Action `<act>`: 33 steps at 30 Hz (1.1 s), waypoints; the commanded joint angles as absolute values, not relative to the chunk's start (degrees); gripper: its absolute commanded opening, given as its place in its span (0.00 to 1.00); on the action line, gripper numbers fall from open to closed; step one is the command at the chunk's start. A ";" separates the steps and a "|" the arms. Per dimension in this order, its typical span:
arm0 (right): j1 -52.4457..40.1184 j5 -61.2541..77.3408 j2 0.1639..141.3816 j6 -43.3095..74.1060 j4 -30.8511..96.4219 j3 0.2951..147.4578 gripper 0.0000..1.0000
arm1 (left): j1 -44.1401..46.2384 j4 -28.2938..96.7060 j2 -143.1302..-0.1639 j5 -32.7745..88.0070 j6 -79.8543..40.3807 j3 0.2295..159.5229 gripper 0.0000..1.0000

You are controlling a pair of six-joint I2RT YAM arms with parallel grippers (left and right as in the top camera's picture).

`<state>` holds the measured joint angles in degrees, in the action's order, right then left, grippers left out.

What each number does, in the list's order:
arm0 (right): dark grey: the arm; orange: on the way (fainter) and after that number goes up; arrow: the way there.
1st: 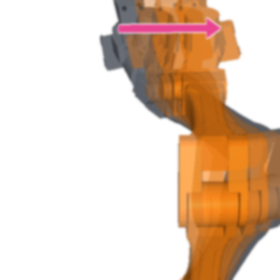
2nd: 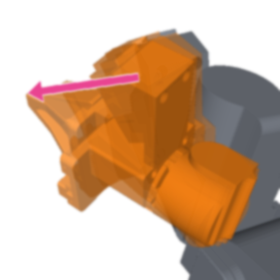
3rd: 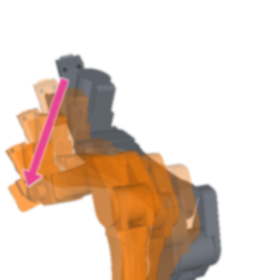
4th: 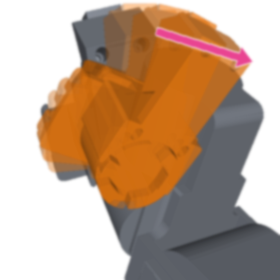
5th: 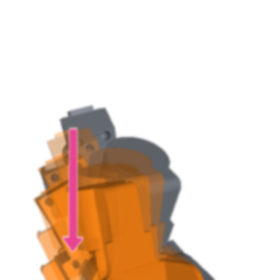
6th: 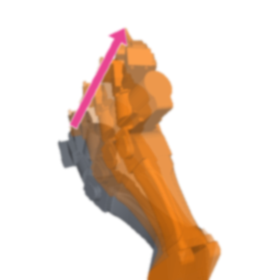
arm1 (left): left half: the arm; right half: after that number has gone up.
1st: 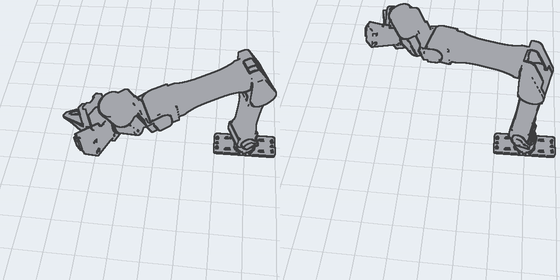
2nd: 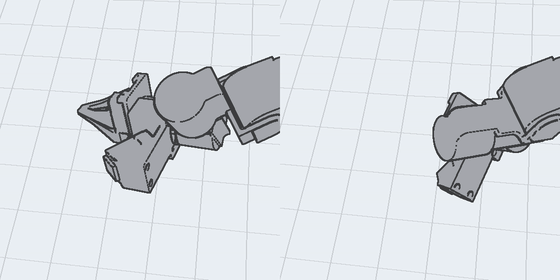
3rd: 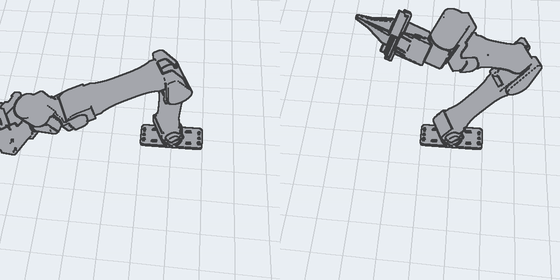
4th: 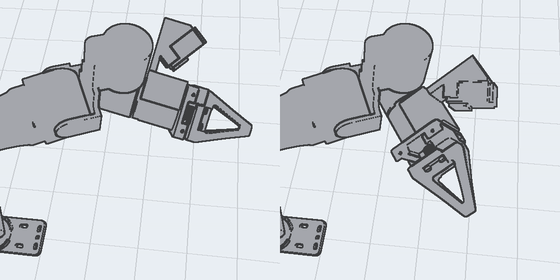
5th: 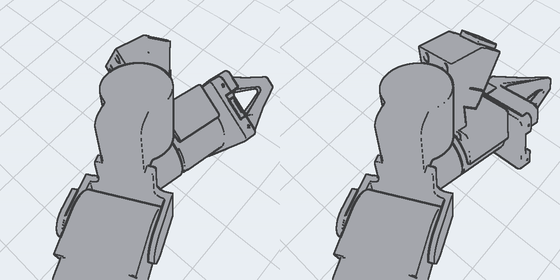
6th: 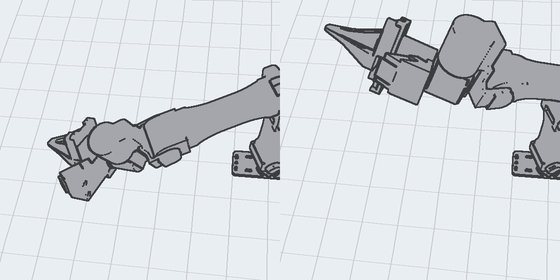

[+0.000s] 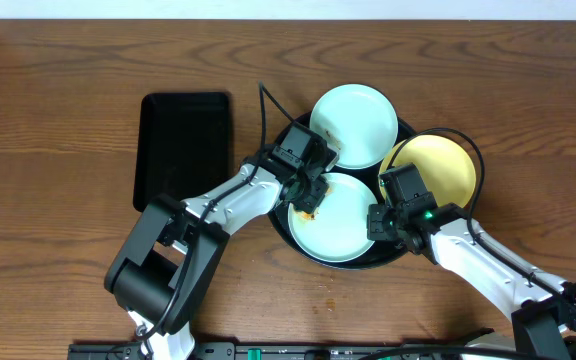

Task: Clean dirty plates on tray and stack at the side
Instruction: 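Scrub the near blue plate's smear with the held sponge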

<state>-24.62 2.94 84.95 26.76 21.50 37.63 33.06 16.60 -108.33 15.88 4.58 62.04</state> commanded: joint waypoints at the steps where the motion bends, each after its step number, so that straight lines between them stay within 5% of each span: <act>1: -25.21 3.46 85.54 26.74 21.61 36.25 0.01 | 32.99 18.55 -111.18 18.09 5.32 58.70 0.08; 33: -25.21 3.44 85.54 26.74 21.54 36.25 0.01 | 32.97 17.41 -111.20 16.03 7.49 58.65 0.08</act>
